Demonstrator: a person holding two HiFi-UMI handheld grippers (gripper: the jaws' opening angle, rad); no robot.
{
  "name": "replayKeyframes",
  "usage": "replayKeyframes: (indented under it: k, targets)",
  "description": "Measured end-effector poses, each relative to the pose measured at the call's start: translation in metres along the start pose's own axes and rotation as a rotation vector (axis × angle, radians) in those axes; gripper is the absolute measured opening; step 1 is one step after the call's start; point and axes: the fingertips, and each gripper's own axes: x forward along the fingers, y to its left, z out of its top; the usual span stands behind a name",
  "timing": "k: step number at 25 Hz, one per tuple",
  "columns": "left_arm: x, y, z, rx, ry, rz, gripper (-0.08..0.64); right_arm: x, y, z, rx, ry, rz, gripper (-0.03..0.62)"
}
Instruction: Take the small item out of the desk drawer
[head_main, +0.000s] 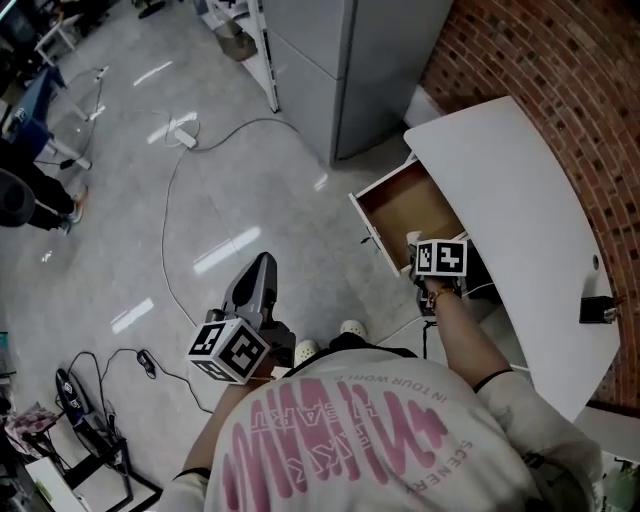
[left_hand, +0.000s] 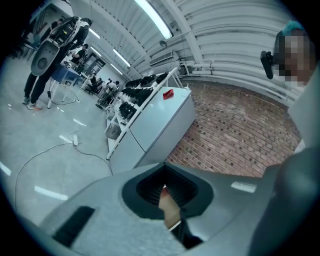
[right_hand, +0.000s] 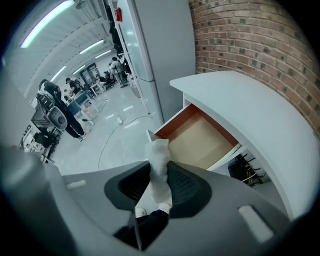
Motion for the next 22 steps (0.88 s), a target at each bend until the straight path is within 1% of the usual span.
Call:
replayKeyframes:
  k: [4, 12, 16, 22]
  targets:
    - [0.005, -0.011, 0.009, 0.009, -0.014, -0.026, 0.003, -0.020, 0.004, 0.008, 0.042, -0.065, 0.010, 0.124]
    - [0.019, -0.034, 0.029, 0.034, -0.046, -0.081, 0.003, -0.061, 0.014, 0.041, 0.096, -0.249, 0.060, 0.124]
    - [0.023, -0.040, 0.034, 0.040, -0.051, -0.098, 0.003, -0.076, 0.024, 0.051, 0.080, -0.296, 0.078, 0.124]
    - [0.031, -0.052, 0.038, 0.051, -0.054, -0.134, 0.003, -0.101, 0.044, 0.069, 0.080, -0.370, 0.142, 0.126]
